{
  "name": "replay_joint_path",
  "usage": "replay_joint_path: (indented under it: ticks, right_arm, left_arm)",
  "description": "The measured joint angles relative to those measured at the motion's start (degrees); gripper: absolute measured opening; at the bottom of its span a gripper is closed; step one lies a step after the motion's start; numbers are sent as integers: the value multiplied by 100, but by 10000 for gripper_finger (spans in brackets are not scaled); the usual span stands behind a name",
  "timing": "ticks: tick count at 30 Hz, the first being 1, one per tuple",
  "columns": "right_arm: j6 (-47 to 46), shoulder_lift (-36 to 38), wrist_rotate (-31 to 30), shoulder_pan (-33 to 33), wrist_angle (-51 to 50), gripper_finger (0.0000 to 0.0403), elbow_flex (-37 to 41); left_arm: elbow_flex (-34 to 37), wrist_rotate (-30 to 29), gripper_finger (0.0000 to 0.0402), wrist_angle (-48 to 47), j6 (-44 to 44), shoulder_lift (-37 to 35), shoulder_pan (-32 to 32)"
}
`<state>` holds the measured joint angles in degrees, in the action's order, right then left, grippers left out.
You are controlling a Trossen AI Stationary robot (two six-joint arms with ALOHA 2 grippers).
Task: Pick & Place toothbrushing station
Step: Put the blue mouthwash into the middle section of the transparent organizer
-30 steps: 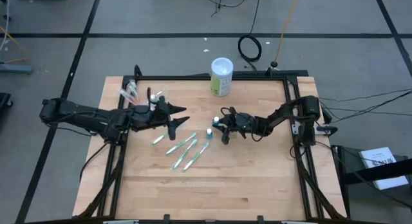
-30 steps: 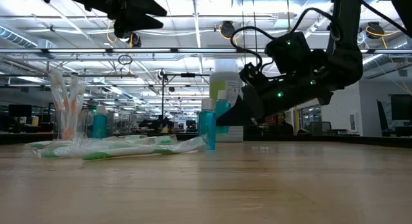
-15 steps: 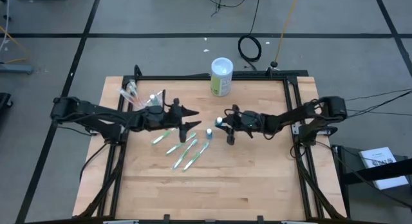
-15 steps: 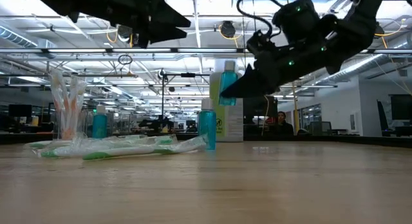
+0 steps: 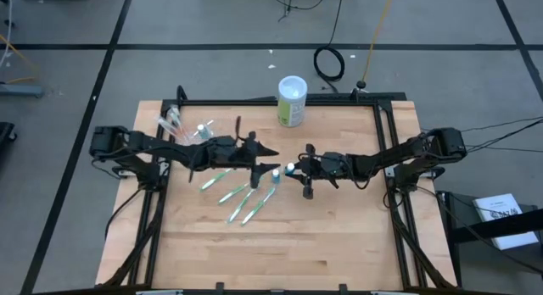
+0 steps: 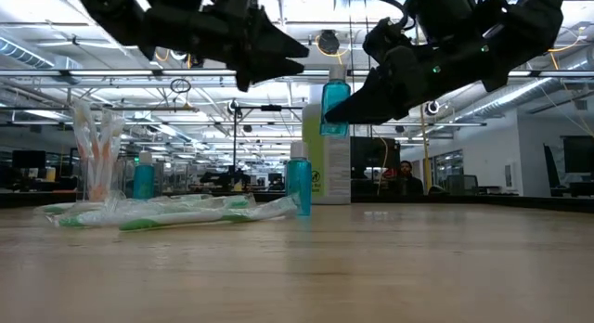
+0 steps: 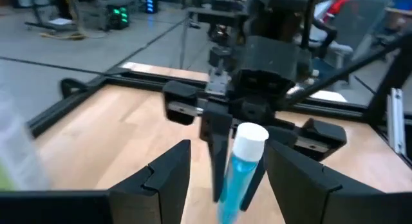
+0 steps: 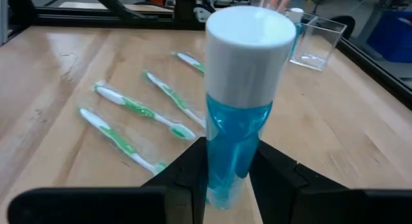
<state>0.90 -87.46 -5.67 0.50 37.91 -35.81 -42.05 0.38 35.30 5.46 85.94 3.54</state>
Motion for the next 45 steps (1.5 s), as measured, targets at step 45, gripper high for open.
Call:
replay_joint_path:
  ticks: [45]
  right_arm:
    - [-150,0,134,150,175,91,0]
  left_arm:
    - [-1109,844,200,-560,-499,1048,7]
